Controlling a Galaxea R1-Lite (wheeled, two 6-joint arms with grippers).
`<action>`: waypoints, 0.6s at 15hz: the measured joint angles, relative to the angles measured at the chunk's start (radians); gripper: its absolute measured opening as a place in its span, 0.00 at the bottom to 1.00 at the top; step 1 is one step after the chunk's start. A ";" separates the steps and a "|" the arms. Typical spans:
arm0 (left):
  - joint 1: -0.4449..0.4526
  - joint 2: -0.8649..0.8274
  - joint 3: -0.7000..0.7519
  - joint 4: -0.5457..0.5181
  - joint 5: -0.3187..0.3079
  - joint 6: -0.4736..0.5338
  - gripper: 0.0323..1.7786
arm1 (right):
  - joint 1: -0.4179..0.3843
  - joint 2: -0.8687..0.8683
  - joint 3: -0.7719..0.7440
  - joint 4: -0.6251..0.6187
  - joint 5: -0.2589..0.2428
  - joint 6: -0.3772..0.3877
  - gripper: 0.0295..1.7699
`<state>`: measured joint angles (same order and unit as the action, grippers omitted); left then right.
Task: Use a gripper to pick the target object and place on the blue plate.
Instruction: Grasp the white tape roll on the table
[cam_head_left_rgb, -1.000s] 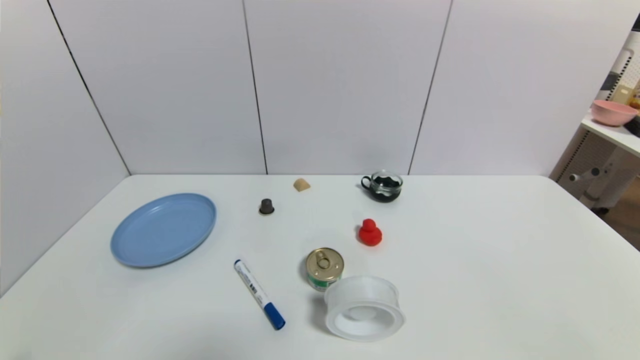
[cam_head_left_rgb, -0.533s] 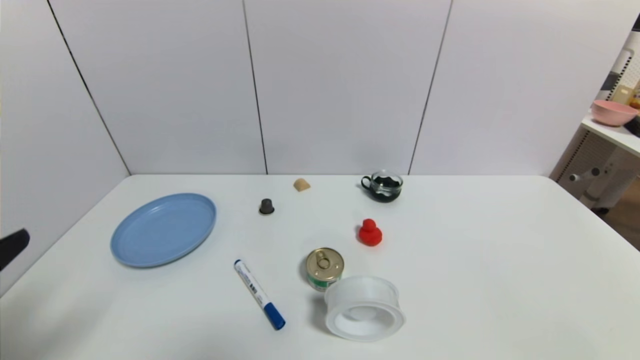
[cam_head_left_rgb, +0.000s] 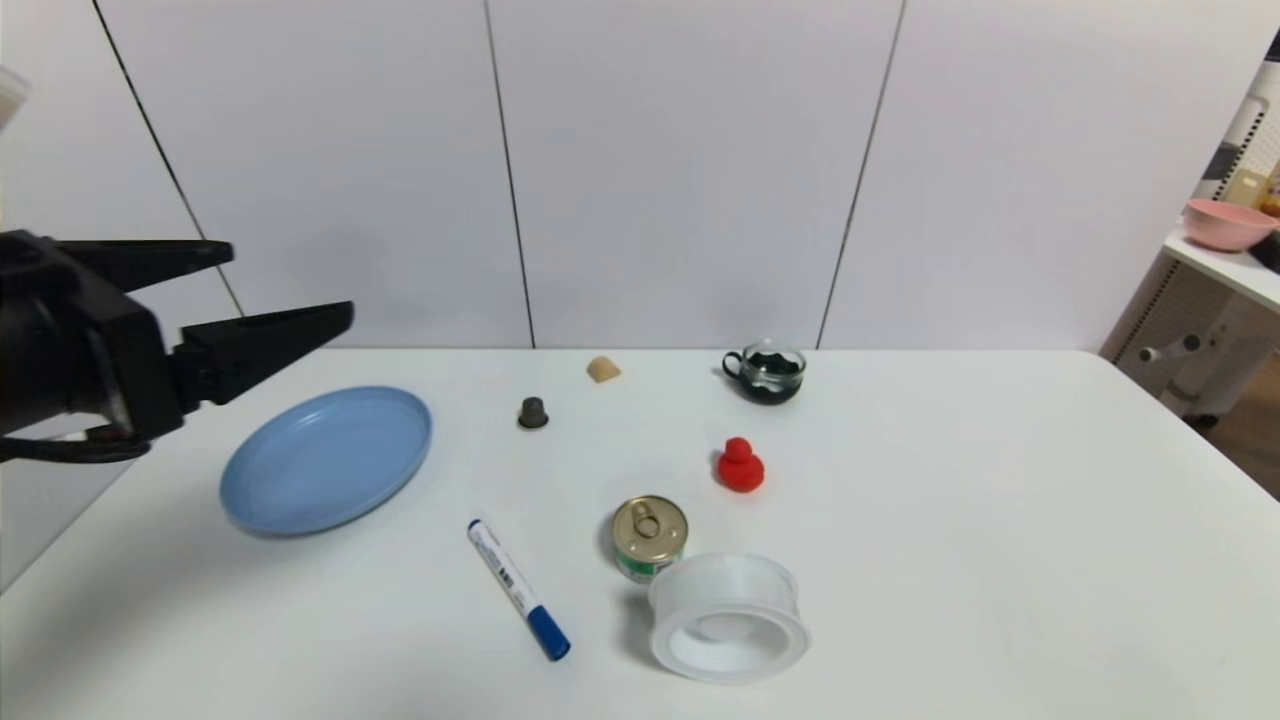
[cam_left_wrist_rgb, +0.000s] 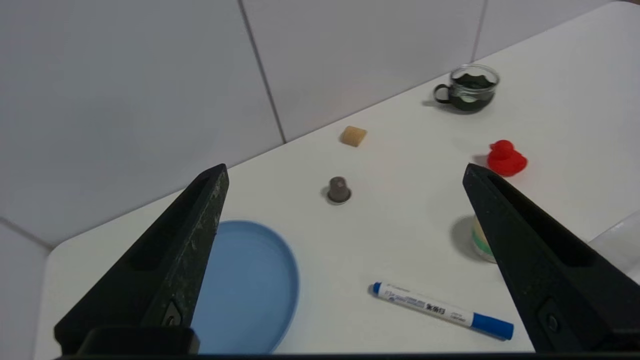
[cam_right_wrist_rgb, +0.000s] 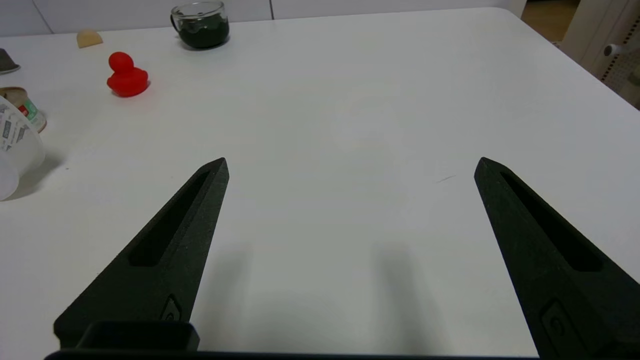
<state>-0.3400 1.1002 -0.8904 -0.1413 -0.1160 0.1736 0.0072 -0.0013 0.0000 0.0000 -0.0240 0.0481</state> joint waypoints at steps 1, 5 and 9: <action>-0.023 0.055 -0.020 -0.011 -0.051 0.003 0.95 | 0.000 0.000 0.000 0.000 0.000 0.001 0.96; -0.094 0.211 -0.064 -0.021 -0.340 0.016 0.95 | 0.000 0.000 0.000 0.000 0.000 0.000 0.96; -0.116 0.311 -0.077 -0.018 -0.623 0.134 0.95 | 0.000 0.000 0.000 0.000 0.000 0.001 0.96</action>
<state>-0.4555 1.4109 -0.9679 -0.1591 -0.7394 0.3077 0.0072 -0.0013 0.0000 0.0000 -0.0240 0.0489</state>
